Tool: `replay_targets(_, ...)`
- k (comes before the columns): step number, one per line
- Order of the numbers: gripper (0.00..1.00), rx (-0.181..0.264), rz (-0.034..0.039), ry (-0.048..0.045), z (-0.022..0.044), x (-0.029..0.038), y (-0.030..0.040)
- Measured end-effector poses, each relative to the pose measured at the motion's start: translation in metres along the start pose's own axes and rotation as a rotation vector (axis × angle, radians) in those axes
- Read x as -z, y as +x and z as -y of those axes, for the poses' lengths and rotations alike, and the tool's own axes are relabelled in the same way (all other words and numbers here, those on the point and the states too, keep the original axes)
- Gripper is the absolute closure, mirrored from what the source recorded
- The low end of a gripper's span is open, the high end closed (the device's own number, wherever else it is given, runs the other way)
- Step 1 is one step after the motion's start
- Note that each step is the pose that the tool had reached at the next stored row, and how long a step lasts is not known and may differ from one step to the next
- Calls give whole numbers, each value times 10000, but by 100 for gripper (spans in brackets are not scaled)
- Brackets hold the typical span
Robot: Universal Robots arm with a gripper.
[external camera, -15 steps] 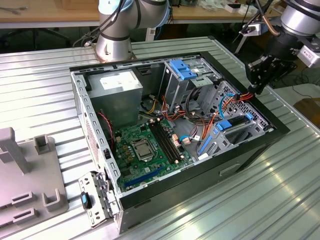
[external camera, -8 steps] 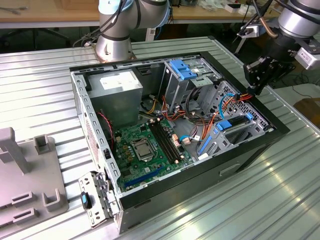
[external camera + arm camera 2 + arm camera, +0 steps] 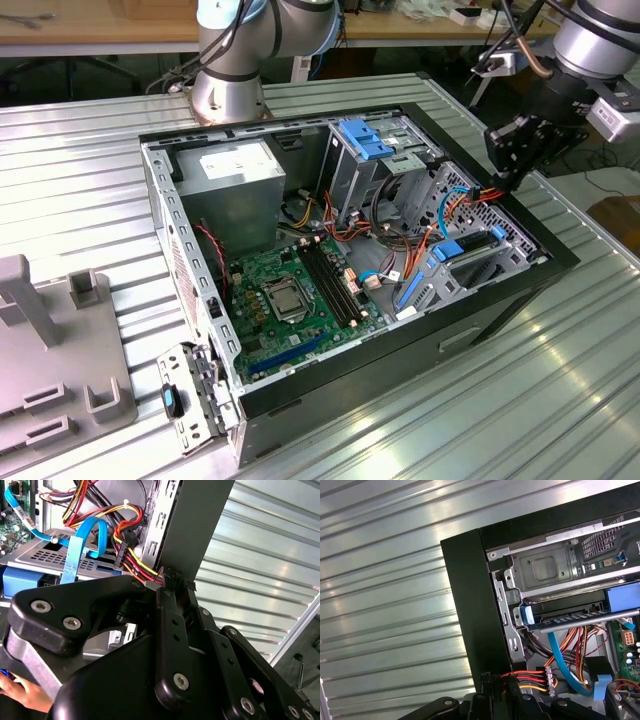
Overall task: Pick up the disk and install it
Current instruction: 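Insert the first disk wire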
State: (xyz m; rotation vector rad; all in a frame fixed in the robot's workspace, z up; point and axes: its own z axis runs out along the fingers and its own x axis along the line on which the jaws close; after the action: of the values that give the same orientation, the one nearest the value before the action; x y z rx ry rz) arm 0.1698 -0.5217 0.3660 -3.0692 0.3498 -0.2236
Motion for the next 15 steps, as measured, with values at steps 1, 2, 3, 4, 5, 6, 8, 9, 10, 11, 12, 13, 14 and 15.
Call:
replay_targets(1, 75, 0, -3, 1, 1, -1, 5)
replay_targets(2, 75, 2, -6, 1, 1, 0, 5)
replay_targets(3, 75, 35, -8, 3, 1, 0, 5)
replay_targets(4, 75, 114, -12, 5, 1, 0, 6)
replay_targets(5, 75, 159, -11, 9, 1, 0, 6)
replay_targets(6, 75, 198, -12, 14, -5, 0, 8)
replay_targets(8, 75, 205, -15, 17, -27, 0, 13)
replay_targets(9, 75, 204, -16, 20, -37, 0, 15)
replay_targets(10, 75, 202, -21, 22, -41, 0, 11)
replay_targets(11, 75, 203, -27, 24, -43, 0, 6)
replay_targets(12, 75, 204, -32, 26, -45, 0, -1)
replay_targets(13, 75, 205, -35, 25, -45, -1, -1)
replay_targets(14, 75, 205, -35, 25, -45, -1, -2)
replay_targets(15, 75, 204, -35, 26, -45, -2, -2)
